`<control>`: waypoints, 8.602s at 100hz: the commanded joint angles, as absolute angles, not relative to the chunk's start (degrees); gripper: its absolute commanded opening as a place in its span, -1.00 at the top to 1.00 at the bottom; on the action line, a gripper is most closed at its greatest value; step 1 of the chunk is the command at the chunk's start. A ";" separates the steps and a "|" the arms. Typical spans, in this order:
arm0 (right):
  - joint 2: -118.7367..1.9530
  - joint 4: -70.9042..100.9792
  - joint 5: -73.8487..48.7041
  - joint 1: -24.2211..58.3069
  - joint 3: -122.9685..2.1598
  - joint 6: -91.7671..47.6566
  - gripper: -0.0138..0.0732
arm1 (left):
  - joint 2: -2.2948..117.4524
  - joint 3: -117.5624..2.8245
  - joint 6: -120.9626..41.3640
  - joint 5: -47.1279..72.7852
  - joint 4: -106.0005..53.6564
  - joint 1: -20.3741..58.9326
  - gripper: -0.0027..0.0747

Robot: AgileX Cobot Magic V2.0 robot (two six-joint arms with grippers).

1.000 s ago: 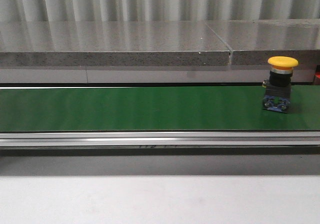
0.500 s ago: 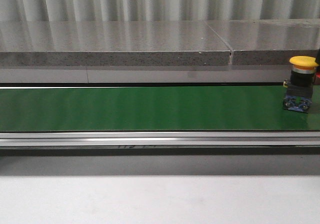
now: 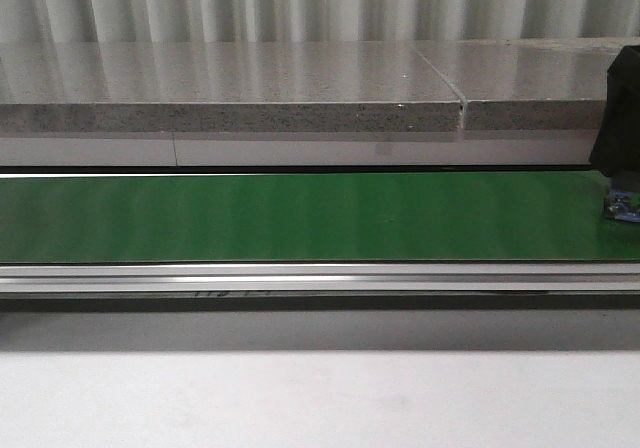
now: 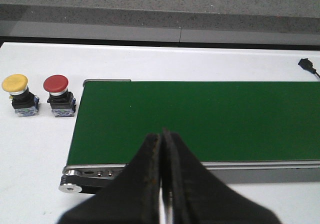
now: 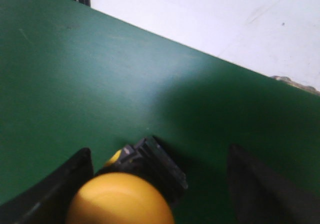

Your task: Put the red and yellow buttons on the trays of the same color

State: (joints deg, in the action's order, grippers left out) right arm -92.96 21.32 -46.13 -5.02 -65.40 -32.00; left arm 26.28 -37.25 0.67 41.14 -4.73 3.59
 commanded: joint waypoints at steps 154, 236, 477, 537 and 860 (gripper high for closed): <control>-67.23 -1.23 -36.92 -34.14 -42.68 8.41 0.46 | 26.53 -38.57 0.60 36.84 -5.37 3.97 0.98; -84.19 -1.23 -32.07 -35.00 -42.80 10.28 0.33 | 26.53 -38.57 0.60 36.84 -5.37 3.97 0.98; -26.28 -1.12 -31.71 -5.97 -34.00 1.70 0.95 | 26.53 -38.57 0.60 36.84 -5.37 3.97 0.98; -26.28 -1.12 -31.82 -5.97 -34.00 1.70 0.96 | 26.53 -38.57 0.60 36.69 -5.37 3.97 0.98; -26.28 -1.12 -31.86 -5.97 -34.00 1.70 0.96 | 108.79 -78.09 24.00 27.71 0.00 -13.01 -0.64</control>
